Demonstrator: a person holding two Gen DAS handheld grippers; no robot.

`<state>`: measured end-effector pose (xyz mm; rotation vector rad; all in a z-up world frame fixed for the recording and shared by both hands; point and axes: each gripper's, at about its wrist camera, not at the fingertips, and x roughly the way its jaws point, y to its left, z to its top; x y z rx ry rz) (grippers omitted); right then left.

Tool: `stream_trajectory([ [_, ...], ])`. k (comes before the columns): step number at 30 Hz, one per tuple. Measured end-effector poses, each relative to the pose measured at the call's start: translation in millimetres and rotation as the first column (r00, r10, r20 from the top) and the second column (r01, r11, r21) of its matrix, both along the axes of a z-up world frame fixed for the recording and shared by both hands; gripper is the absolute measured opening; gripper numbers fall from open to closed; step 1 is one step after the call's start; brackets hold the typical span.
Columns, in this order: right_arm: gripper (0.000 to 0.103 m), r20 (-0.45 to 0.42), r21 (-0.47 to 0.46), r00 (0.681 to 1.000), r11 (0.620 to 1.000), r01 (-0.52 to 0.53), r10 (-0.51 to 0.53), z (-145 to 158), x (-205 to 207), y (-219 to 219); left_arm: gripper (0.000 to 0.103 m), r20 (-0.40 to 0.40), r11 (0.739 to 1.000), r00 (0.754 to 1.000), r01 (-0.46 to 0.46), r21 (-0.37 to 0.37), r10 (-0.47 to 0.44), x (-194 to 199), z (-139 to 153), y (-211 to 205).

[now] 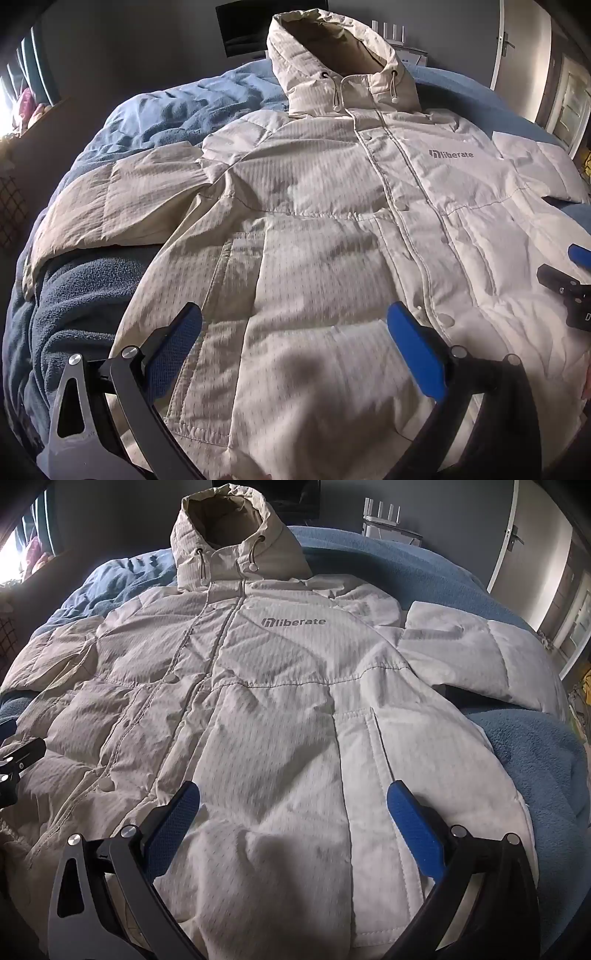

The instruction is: Fold large clothes

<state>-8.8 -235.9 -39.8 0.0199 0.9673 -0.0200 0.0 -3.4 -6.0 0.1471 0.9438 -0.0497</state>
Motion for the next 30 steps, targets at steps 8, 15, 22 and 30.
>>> stream_trajectory([
  [8,0.097,-0.001,0.001,1.0,1.0,0.001,-0.001,-0.9,0.5,0.4,0.097,0.003,1.0,1.0,0.003,0.002,-0.003,-2.2,-0.3,-1.0],
  [15,0.097,-0.004,0.001,1.0,1.0,0.0,0.0,0.0,0.7,0.4,0.097,-0.005,1.0,1.0,0.003,-0.002,-0.003,0.5,1.3,1.6],
  [22,0.097,-0.005,0.0,1.0,1.0,-0.003,0.003,-0.7,0.9,0.9,0.097,-0.004,1.0,1.0,0.003,-0.005,-0.003,0.1,1.0,1.5],
  [30,0.097,-0.004,0.001,1.0,1.0,-0.002,0.002,-0.3,0.8,0.9,0.097,-0.005,1.0,1.0,0.004,-0.005,-0.004,1.1,1.1,1.5],
])
